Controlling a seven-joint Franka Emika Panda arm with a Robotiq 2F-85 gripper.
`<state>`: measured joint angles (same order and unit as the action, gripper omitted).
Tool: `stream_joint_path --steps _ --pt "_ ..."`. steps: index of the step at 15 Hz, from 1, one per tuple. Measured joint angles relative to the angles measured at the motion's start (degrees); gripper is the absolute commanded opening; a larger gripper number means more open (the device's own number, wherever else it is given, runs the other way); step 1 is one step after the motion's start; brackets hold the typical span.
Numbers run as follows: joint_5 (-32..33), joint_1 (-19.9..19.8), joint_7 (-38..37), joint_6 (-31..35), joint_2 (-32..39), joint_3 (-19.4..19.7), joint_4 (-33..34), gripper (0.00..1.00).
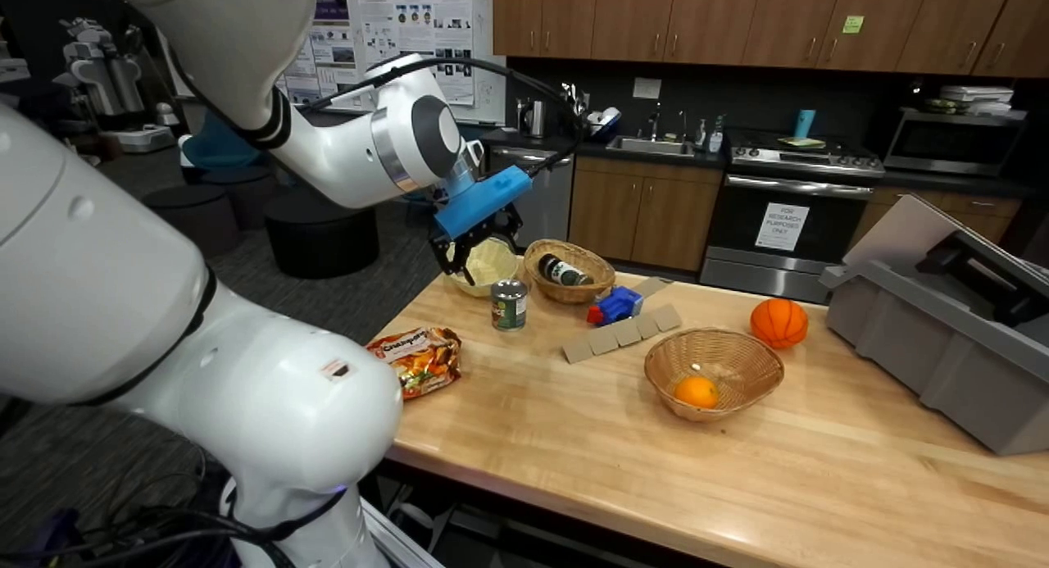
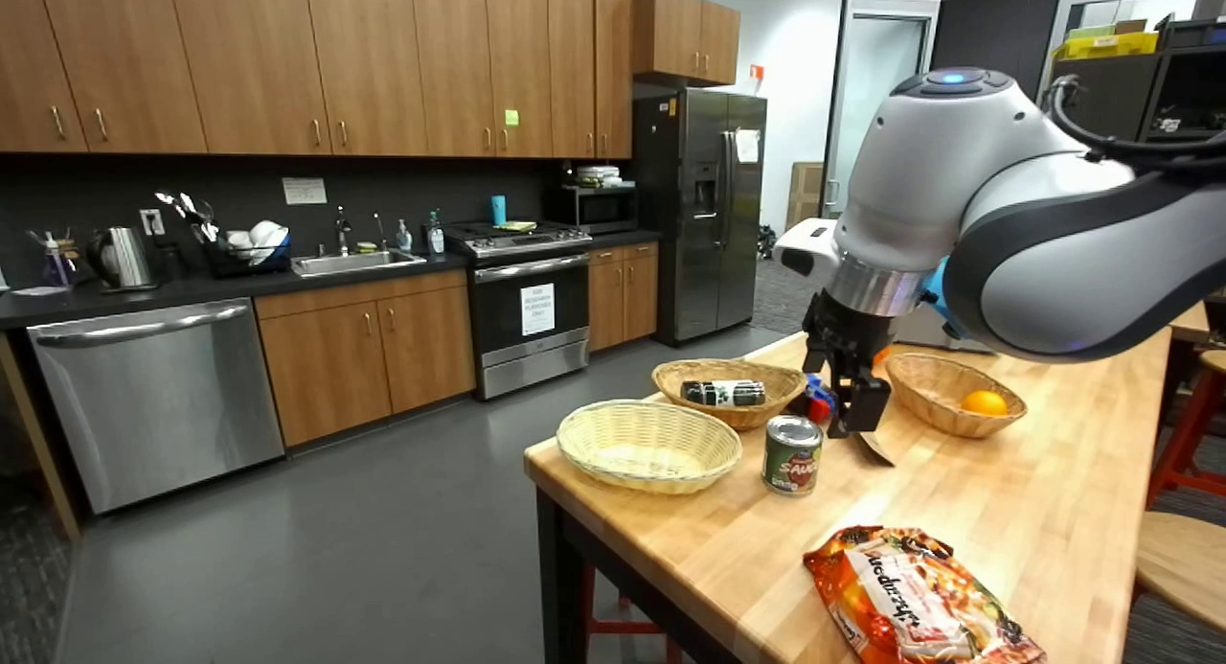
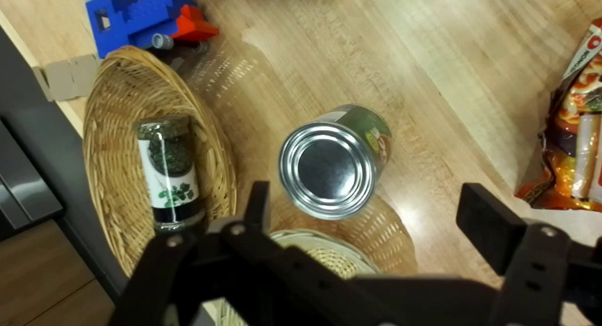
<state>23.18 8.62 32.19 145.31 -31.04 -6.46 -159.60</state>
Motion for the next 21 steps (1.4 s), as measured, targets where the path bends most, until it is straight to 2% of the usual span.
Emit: stream_joint_path --steps 9,17,21 --pt "-0.5 0.6 -4.0 -0.2 5.1 0.5 0.0 1.00" --pt "2.1 -4.5 -8.0 1.7 5.4 1.0 1.0 1.00" --pt "2.1 -5.4 -6.0 4.2 6.7 3.9 2.0 1.00"
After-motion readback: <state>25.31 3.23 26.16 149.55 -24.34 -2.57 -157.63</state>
